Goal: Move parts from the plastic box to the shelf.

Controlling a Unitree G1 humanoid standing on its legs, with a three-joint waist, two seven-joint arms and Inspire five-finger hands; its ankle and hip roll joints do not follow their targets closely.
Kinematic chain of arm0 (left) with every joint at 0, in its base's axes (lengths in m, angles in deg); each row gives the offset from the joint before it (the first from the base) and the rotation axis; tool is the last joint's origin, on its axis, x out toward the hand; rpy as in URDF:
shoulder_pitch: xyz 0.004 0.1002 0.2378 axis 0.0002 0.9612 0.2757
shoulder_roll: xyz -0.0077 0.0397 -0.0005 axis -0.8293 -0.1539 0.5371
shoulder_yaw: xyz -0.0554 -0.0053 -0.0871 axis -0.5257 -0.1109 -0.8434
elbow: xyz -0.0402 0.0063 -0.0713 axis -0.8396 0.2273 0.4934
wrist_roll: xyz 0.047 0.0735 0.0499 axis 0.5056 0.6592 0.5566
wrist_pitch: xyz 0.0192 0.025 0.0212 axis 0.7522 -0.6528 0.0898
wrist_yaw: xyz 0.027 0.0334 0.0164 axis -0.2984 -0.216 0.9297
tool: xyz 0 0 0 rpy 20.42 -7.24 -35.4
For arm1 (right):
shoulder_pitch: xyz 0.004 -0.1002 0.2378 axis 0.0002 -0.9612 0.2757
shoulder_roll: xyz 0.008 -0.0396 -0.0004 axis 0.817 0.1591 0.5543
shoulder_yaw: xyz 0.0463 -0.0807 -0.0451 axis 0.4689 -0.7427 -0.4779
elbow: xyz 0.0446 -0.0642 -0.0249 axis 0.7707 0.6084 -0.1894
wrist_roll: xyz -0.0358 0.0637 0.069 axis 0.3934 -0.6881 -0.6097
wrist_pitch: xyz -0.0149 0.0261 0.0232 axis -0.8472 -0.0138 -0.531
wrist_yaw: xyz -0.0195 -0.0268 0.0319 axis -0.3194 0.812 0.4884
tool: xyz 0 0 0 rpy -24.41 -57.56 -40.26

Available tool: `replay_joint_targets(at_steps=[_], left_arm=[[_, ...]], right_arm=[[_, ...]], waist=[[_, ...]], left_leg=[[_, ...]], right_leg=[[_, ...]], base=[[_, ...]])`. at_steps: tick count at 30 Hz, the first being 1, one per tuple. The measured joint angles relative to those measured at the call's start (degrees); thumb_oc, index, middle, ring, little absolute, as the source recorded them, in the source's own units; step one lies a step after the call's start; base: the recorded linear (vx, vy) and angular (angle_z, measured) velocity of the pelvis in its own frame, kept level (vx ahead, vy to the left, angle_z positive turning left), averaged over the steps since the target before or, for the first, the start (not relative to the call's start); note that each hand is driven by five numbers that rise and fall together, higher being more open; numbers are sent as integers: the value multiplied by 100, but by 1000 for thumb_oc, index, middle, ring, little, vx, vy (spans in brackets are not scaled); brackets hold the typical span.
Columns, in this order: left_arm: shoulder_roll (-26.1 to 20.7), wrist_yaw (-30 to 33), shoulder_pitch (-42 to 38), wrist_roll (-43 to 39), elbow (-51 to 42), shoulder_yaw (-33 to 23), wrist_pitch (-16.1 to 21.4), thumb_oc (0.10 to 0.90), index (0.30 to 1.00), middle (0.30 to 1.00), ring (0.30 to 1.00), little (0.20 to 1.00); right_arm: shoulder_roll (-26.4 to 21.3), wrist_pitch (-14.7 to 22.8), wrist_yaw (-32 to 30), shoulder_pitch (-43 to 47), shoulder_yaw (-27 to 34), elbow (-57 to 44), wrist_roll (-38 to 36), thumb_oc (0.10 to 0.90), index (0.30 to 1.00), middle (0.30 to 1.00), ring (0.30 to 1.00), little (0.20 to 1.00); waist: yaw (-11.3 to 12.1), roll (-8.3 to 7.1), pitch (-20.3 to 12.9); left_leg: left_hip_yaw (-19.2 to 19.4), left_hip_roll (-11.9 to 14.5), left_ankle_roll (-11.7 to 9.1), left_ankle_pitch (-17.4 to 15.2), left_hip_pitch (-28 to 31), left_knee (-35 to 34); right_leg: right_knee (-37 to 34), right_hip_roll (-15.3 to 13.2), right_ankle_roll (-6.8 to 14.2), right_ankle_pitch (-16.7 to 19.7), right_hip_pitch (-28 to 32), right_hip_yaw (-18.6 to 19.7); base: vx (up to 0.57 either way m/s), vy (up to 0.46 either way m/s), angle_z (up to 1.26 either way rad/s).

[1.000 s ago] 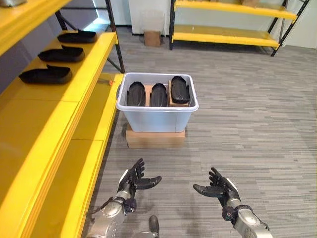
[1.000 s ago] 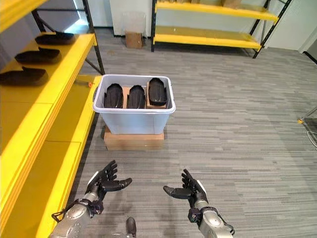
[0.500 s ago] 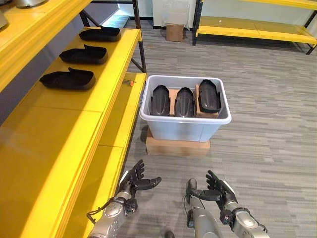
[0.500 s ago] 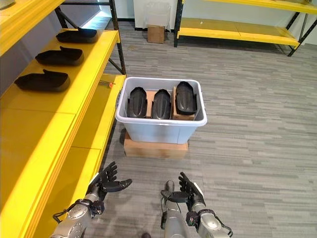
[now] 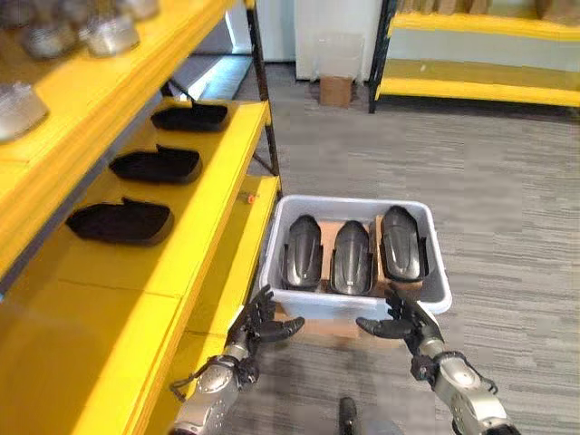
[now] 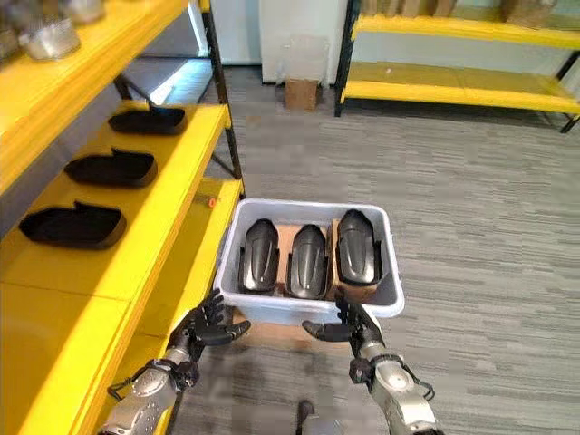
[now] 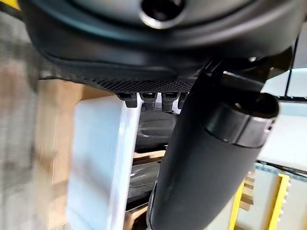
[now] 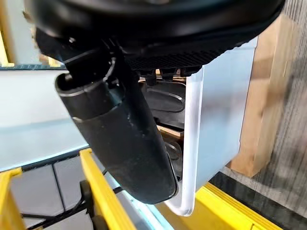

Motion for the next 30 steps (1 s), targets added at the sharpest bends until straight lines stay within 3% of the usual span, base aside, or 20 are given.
replay_joint_targets(at_steps=[1,2,5,6,8,9,10,11,12,13,14,15,16,18,22,23,30], left_arm=[[66,20,20,-3,42,-77,-11,900,1000,1000,1000,1000],[76,23,76,-4,46,-87,-37,900,1000,1000,1000,1000],[48,3,99,-4,16,-85,-47,900,1000,1000,1000,1000],[65,4,118,-6,7,-84,-48,900,1000,1000,1000,1000],[63,2,188,-8,9,-73,-68,900,1000,1000,1000,1000],[61,15,215,-7,17,-91,-73,900,1000,1000,1000,1000],[77,9,237,-5,18,-108,-47,900,1000,1000,1000,1000],[81,8,262,-4,24,-108,-44,900,1000,1000,1000,1000],[99,16,305,-1,41,-80,-52,900,1000,1000,1000,1000],[117,18,357,0,24,-81,-47,900,1000,1000,1000,1000],[102,42,364,-1,41,-87,-48,900,1000,1000,1000,1000],[-24,40,369,1,15,-86,-48,900,1000,1000,1000,1000],[-47,40,365,1,12,-90,-51,900,1000,1000,1000,1000],[-122,29,293,2,-19,-84,-49,900,1000,1000,1000,1000],[-238,29,210,2,-34,-86,-47,900,1000,1000,1000,1000],[-193,35,202,1,-32,-83,-48,900,1000,1000,1000,1000],[-125,0,325,3,-185,48,-49,900,1000,1000,1000,1000]], right_arm=[[-43,-23,6,2,-19,43,1,900,1000,1000,1000,1000],[-26,-55,-63,-18,-14,62,-1,900,1000,1000,1000,1000],[0,-117,-133,-53,-25,51,0,900,1000,1000,1000,1000],[-8,-116,-137,-53,0,32,0,900,1000,1000,1000,1000],[-5,-100,-137,-41,22,29,-1,900,1000,1000,1000,1000],[9,-93,-143,-49,-5,29,2,900,1000,1000,1000,1000],[-30,-69,-146,-40,-14,15,3,900,1000,1000,1000,1000],[-56,-54,-145,-32,-13,18,3,900,1000,1000,1000,1000],[-119,-51,-163,-71,19,34,4,900,1000,1000,1000,1000],[-194,-55,-148,-109,4,33,7,900,1000,1000,1000,1000],[-128,-68,-155,-178,3,62,10,900,1000,1000,1000,1000],[-27,-56,-113,-364,23,-2,15,900,1000,1000,1000,1000],[17,-57,-104,-420,19,-5,14,900,1000,1000,1000,1000],[91,-88,-87,-453,0,-3,14,900,1000,1000,1000,1000],[253,-95,-34,-426,-17,-9,15,900,1000,1000,1000,1000],[247,-95,-34,-422,-14,-7,16,900,1000,1000,1000,1000],[175,-105,-57,-360,7,-10,18,900,1000,1000,1000,1000]], waist=[[125,25,4],[80,87,14],[162,-266,226],[238,-367,295],[244,-300,311],[300,-263,311],[401,-121,304],[404,-35,293],[351,205,299],[366,354,288],[358,259,284],[354,76,228],[354,-37,169],[278,-76,171],[255,-47,169],[244,-23,168],[237,24,161]], left_leg=[[-51,-31,21,18,-224,647],[-175,-26,49,33,-522,1204],[-145,-222,398,-569,-1101,1461],[18,-163,540,-681,-1329,1047],[-18,71,540,-635,-1673,508],[-20,211,541,-570,-1764,-133],[-573,246,429,-340,-1478,-1780],[-717,247,461,-214,-1426,-2359],[-724,221,578,66,-1337,-2704],[-750,229,656,414,-1247,-2659],[-699,157,590,596,-1194,-2568],[-461,-64,693,597,-1044,-2803],[-395,-146,739,684,-960,-2941],[-332,-345,958,878,-740,-3271],[-207,-414,1108,804,-559,-3402],[-218,-428,1109,799,-549,-3403],[-20,-349,1011,735,-501,-3405]], right_leg=[[-189,40,45,-144,147,90],[-237,90,7,-175,237,148],[-526,-195,31,-221,609,481],[-667,-338,132,-150,757,477],[-785,-361,172,-135,952,470],[-877,-338,293,-185,1096,537],[-853,-317,446,-263,1098,723],[-847,-310,512,-306,1116,784],[-860,-263,705,-406,1306,935],[-809,-157,869,-513,1357,1056],[-730,-304,965,-656,1383,1144],[-699,-595,995,-707,1419,1118],[-741,-712,1023,-707,1449,1110],[-669,-923,1154,-647,1403,1001],[-1013,-871,1243,-535,1342,1053],[-1011,-858,1320,-469,1375,1065],[-1022,-796,1305,-430,1381,1165]], base=[[174,-115,-64],[139,-79,-57],[122,-15,-19],[137,46,-19],[219,96,-24],[198,101,-57],[153,82,-68],[146,85,-76],[110,77,-58],[102,127,-62],[121,192,-48],[125,215,-31],[76,168,-17],[54,117,-11],[27,130,-12],[18,85,-4],[10,96,-10]])
